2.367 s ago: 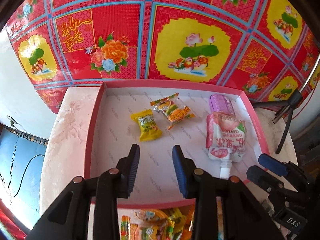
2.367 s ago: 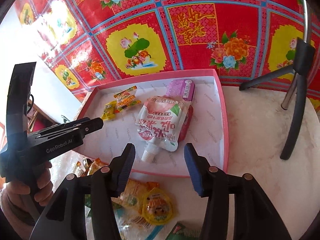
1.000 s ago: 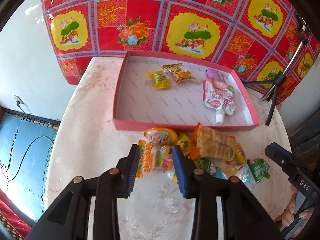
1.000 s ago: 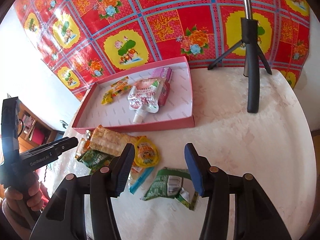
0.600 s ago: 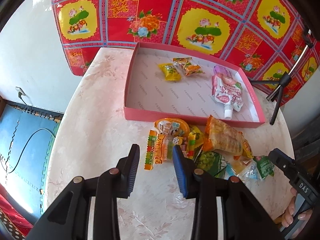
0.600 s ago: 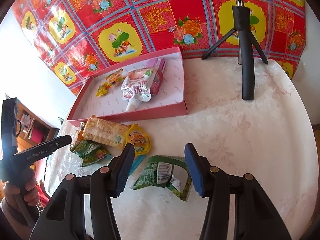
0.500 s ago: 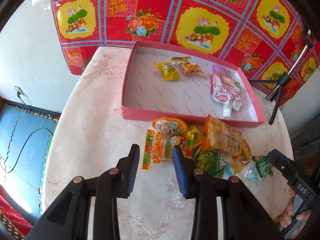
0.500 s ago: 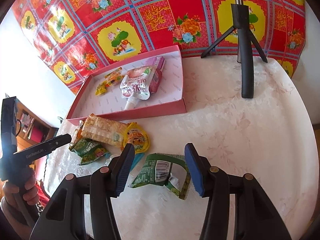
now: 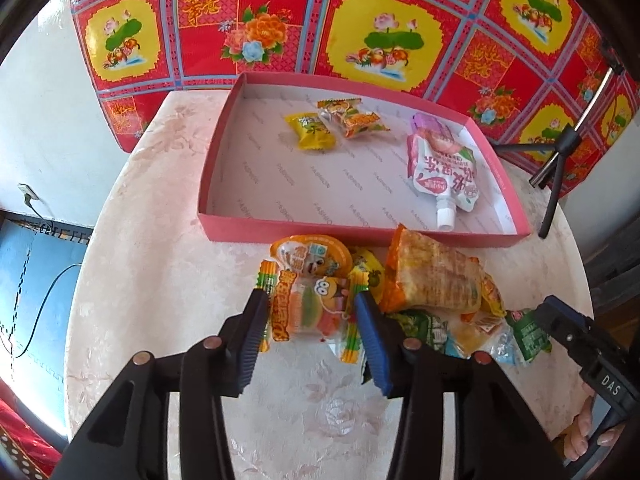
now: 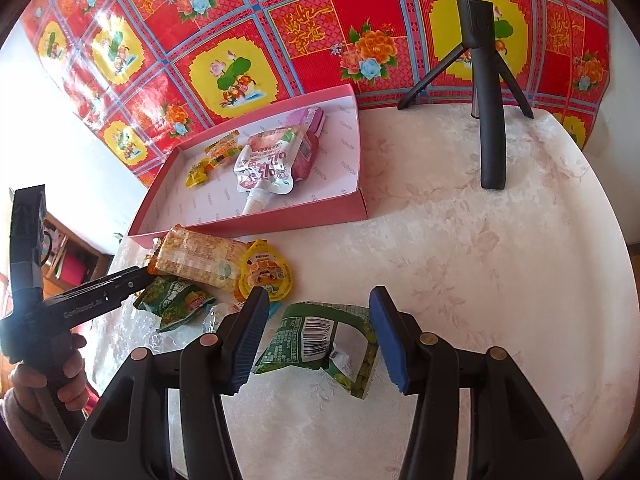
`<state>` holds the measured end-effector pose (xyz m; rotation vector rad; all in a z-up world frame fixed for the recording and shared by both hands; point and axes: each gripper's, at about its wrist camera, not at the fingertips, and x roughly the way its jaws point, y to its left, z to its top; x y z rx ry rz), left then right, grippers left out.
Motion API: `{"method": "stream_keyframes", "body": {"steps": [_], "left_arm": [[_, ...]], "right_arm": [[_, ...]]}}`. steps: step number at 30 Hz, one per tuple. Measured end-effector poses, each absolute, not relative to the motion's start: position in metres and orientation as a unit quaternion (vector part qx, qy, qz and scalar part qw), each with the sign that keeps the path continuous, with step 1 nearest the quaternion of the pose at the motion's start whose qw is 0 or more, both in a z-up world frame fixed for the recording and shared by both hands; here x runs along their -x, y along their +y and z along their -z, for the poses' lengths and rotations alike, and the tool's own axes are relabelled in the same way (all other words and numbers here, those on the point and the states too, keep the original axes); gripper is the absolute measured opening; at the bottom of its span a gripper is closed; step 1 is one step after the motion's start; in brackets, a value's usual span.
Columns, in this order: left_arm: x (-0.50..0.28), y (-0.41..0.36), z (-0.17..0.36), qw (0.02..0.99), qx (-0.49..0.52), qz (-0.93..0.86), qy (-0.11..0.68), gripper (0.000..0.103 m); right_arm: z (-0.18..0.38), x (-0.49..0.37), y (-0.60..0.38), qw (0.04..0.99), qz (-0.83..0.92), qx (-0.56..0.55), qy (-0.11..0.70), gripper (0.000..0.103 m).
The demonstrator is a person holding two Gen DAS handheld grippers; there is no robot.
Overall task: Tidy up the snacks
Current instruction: 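Move the right tool over the green snack bag while the left tool reaches the candy strip packet, then close the right tool on the green bag while the left tool grasps the candy packet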
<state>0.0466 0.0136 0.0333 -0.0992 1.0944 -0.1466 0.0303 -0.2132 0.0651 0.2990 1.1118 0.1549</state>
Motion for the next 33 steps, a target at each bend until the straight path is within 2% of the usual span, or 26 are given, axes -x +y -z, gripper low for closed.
{"method": "stream_keyframes", "body": {"steps": [5, 12, 26, 33], "left_arm": [[-0.047, 0.013, -0.030, 0.855, 0.051, 0.064, 0.513, 0.056], [-0.042, 0.022, -0.028, 0.852, 0.067, 0.070, 0.514, 0.058], [-0.052, 0.030, -0.032, 0.853, 0.080, 0.065, 0.511, 0.058], [-0.051, 0.018, -0.028, 0.862, 0.032, 0.053, 0.503, 0.056]], "right_arm": [[-0.064, -0.030, -0.214, 0.835, -0.073, -0.142, 0.527, 0.054], [-0.066, -0.030, -0.217, 0.836, -0.071, -0.143, 0.525, 0.054], [-0.066, -0.030, -0.212, 0.834, -0.078, -0.136, 0.529, 0.054], [-0.065, -0.031, -0.208, 0.833, -0.080, -0.129, 0.531, 0.054]]}}
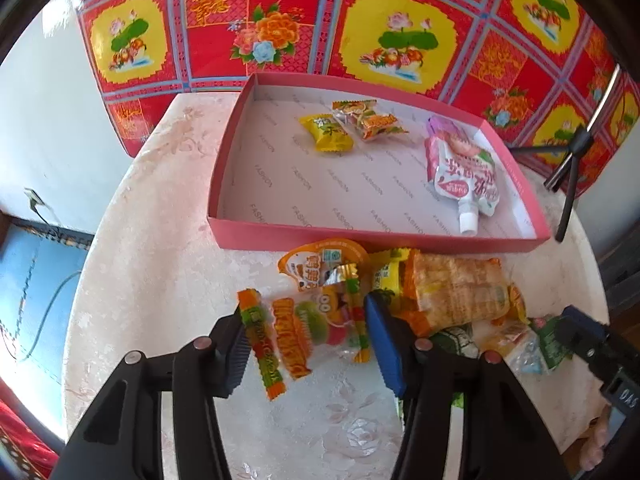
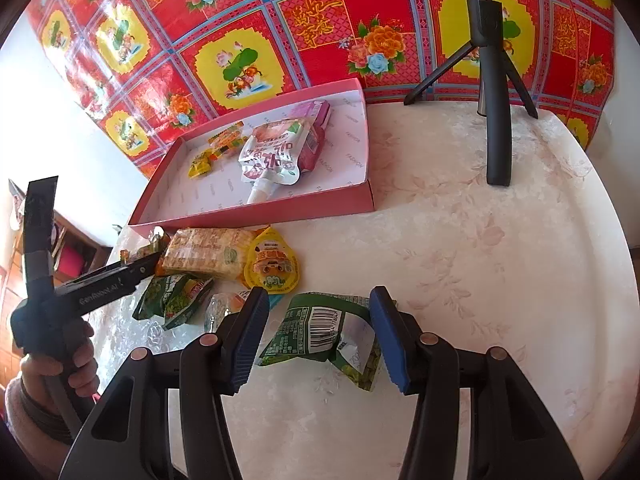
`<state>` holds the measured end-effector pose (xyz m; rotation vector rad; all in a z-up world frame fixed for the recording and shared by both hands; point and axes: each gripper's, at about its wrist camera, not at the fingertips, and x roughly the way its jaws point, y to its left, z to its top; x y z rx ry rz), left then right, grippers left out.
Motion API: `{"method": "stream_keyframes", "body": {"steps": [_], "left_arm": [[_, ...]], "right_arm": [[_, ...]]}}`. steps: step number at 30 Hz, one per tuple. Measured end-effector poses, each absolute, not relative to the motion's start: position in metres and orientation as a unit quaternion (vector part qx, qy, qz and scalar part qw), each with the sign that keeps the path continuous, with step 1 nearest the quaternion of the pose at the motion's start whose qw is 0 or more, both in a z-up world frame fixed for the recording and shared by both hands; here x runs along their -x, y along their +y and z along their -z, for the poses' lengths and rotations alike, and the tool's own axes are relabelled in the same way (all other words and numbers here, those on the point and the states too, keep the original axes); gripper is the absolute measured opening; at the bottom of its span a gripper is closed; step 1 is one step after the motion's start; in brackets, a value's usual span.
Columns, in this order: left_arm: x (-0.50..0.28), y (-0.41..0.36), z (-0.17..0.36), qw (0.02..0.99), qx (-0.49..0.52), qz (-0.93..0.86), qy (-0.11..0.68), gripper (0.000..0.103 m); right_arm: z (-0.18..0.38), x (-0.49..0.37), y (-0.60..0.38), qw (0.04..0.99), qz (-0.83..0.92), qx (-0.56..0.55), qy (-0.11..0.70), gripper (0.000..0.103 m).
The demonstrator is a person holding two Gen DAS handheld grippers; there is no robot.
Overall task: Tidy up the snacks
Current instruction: 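Close the right tool on the green bag while the left tool grasps the candy packet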
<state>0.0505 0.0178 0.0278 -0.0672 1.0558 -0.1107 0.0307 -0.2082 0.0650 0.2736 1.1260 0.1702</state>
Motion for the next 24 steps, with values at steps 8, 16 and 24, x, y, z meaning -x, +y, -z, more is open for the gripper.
{"method": "stream_keyframes", "body": {"steps": [8, 16, 24], "left_arm": [[-0.039, 0.016, -0.027, 0.864, 0.017, 0.053, 0.501, 0.051], [-0.032, 0.023, -0.033, 0.867, 0.024, 0.065, 0.493, 0.040], [-0.030, 0.029, -0.036, 0.867, 0.035, 0.068, 0.492, 0.040]], "right_arm": [[-0.066, -0.029, -0.207, 0.834, -0.084, -0.124, 0.532, 0.054], [-0.065, -0.020, -0.203, 0.834, -0.084, -0.099, 0.536, 0.058], [-0.056, -0.017, -0.200, 0.829, -0.078, -0.077, 0.548, 0.073]]}}
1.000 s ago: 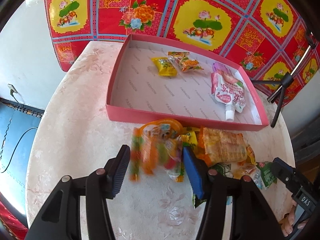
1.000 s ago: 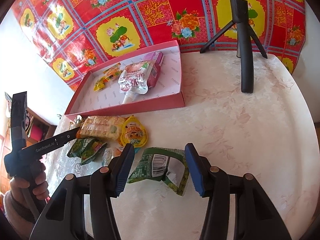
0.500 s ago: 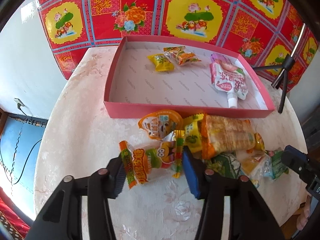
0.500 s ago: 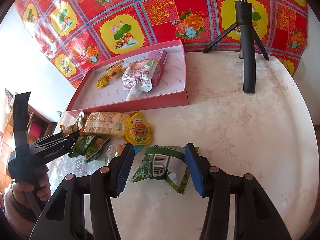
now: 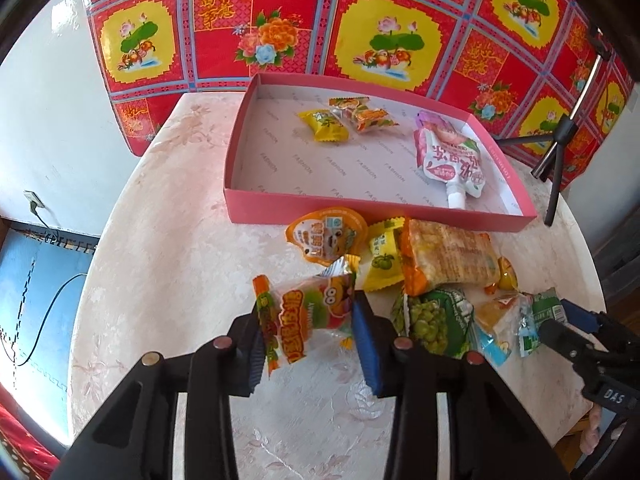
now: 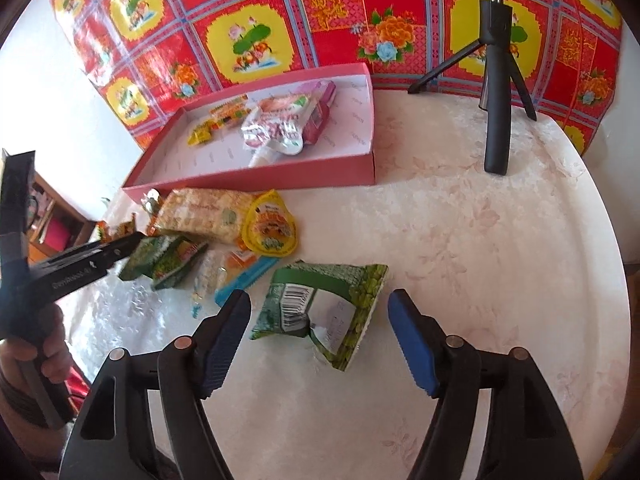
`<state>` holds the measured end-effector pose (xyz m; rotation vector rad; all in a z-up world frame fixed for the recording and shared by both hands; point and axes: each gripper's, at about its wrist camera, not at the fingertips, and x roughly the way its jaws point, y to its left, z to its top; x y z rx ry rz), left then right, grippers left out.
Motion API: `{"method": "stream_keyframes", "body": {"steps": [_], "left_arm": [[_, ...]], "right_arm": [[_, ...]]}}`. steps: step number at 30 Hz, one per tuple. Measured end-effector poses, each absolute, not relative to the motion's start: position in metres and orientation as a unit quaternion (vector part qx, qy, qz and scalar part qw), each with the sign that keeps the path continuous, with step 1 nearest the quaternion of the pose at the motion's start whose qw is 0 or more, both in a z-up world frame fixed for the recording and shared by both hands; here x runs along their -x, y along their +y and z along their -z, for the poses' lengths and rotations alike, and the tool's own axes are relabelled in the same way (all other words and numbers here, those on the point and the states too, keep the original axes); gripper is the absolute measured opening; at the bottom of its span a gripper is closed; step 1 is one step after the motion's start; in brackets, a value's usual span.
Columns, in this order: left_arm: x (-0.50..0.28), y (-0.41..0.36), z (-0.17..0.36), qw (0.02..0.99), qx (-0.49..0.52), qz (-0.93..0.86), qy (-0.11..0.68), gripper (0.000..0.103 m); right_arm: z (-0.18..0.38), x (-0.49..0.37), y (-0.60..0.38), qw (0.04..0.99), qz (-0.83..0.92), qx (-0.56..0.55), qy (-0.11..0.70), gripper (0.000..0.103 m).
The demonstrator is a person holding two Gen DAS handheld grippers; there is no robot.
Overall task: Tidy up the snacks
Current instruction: 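Close the right tool on the green bag while the left tool grasps the candy packet, then carry the green bag into the box with the right tool while the left tool carries the candy packet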
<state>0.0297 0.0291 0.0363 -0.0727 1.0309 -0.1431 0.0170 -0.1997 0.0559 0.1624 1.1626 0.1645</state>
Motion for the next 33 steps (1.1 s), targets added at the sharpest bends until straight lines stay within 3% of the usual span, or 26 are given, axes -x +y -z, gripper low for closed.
{"method": "stream_keyframes", "body": {"steps": [9, 11, 13, 18, 33], "left_arm": [[-0.026, 0.031, -0.042, 0.870, 0.041, 0.078, 0.485, 0.040], [-0.024, 0.031, -0.043, 0.872, 0.043, 0.079, 0.482, 0.040], [-0.024, 0.033, -0.044, 0.873, 0.045, 0.079, 0.480, 0.040], [-0.022, 0.034, -0.046, 0.876, 0.048, 0.079, 0.474, 0.040], [-0.022, 0.032, -0.050, 0.883, 0.049, 0.085, 0.458, 0.040]], "right_arm": [[-0.047, -0.020, -0.201, 0.825, -0.073, -0.087, 0.554, 0.073], [-0.047, -0.019, -0.201, 0.825, -0.073, -0.088, 0.553, 0.068], [-0.047, -0.019, -0.201, 0.826, -0.072, -0.089, 0.552, 0.057], [-0.049, -0.018, -0.202, 0.826, -0.079, -0.096, 0.549, 0.048], [-0.070, -0.024, -0.204, 0.845, -0.087, -0.099, 0.518, 0.046]]}}
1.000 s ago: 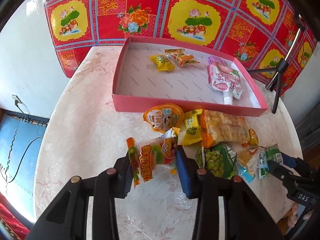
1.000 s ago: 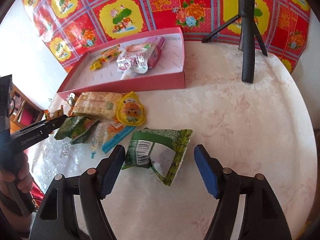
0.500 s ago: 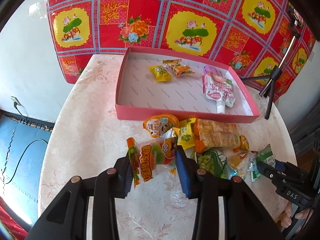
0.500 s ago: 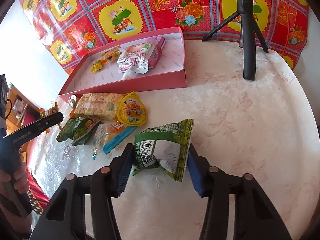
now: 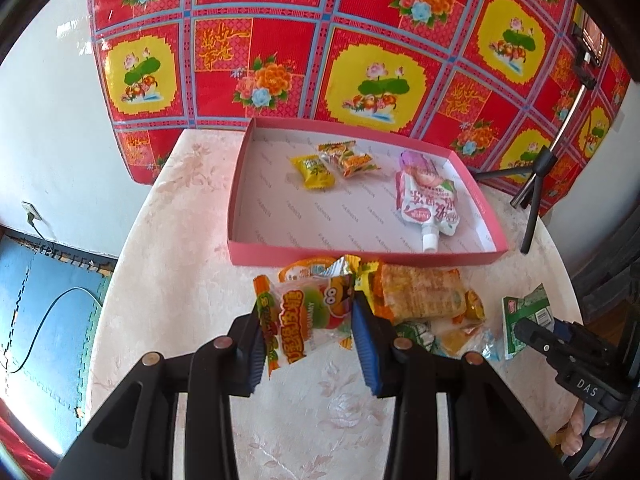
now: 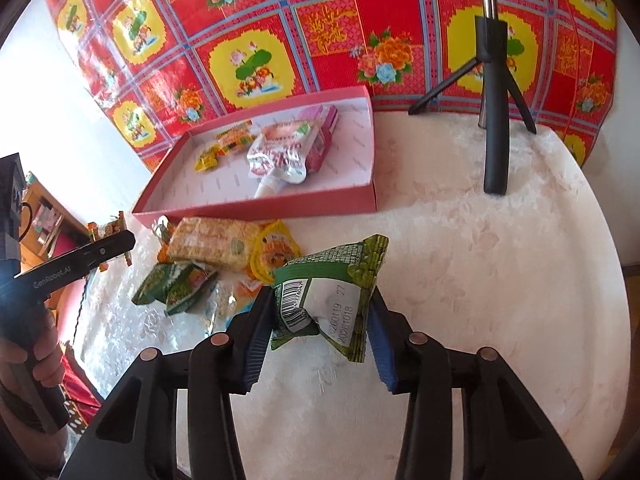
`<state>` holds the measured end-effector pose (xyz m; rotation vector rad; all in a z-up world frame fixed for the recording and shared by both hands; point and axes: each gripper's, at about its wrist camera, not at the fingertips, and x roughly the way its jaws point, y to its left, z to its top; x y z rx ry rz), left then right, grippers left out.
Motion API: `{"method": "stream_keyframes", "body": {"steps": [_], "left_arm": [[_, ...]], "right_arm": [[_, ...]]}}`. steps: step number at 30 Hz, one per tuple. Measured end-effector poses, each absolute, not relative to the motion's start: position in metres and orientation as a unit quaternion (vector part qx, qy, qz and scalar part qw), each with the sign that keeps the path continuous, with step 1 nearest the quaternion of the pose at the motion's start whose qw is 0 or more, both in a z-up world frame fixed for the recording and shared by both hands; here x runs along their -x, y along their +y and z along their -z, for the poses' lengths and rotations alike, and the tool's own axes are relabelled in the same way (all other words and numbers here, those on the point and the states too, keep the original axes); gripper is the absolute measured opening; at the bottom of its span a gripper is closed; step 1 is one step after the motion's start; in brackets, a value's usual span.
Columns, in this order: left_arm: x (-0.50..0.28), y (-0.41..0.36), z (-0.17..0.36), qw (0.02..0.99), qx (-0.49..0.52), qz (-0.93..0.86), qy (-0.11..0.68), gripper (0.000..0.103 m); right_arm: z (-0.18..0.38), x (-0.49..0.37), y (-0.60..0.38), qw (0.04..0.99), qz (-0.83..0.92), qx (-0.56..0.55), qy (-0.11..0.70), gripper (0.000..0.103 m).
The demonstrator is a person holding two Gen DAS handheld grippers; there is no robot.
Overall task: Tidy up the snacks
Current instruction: 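Carry the green bag into the box with the right tool while the left tool carries the candy packet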
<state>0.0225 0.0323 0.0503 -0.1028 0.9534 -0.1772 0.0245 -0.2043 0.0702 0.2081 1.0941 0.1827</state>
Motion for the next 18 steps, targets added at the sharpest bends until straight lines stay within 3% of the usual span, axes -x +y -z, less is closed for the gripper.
{"method": "stream_keyframes", "body": {"steps": [18], "left_arm": [[-0.053, 0.014, -0.056, 0.889, 0.038, 0.093, 0.447, 0.040]], "right_arm": [[-0.087, -0.062, -0.189, 0.854, -0.107, -0.087, 0.502, 0.046]]}}
